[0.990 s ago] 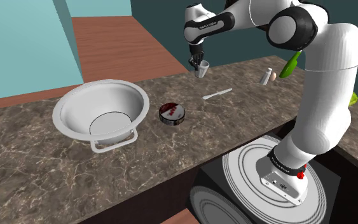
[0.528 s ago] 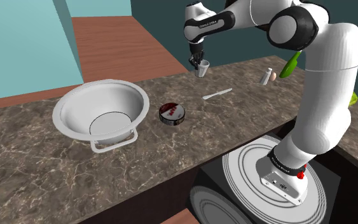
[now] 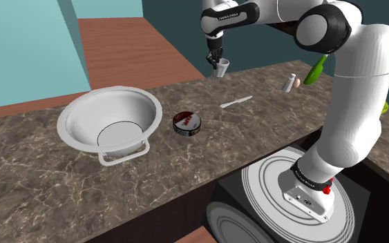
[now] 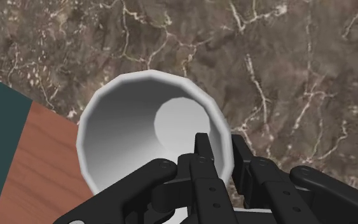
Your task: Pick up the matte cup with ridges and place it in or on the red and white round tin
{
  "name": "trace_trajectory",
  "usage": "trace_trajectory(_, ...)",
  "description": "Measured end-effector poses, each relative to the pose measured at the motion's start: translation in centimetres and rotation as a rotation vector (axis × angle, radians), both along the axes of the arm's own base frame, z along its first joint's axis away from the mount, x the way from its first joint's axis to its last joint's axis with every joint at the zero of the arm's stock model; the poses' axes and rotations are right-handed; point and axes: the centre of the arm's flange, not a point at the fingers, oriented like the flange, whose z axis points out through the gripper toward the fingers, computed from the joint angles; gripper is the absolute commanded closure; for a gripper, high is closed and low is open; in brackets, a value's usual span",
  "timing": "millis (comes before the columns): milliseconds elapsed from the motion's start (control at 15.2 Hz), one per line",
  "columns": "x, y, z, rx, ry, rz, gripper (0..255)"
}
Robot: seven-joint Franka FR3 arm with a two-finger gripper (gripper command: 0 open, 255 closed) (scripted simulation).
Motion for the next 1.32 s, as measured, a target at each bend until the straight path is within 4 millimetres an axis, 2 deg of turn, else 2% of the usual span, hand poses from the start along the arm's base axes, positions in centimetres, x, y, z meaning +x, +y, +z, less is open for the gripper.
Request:
trace_trajectory(924,0.0,-0.1,7.0,0.000,0.000,0.000,255)
trace_trajectory(1122,-1.0,2.3,7.4,0.000,0.000,0.000,255)
trace_trajectory(1320,-2.6,6.2,7.7,0.000,0.000,0.001,255)
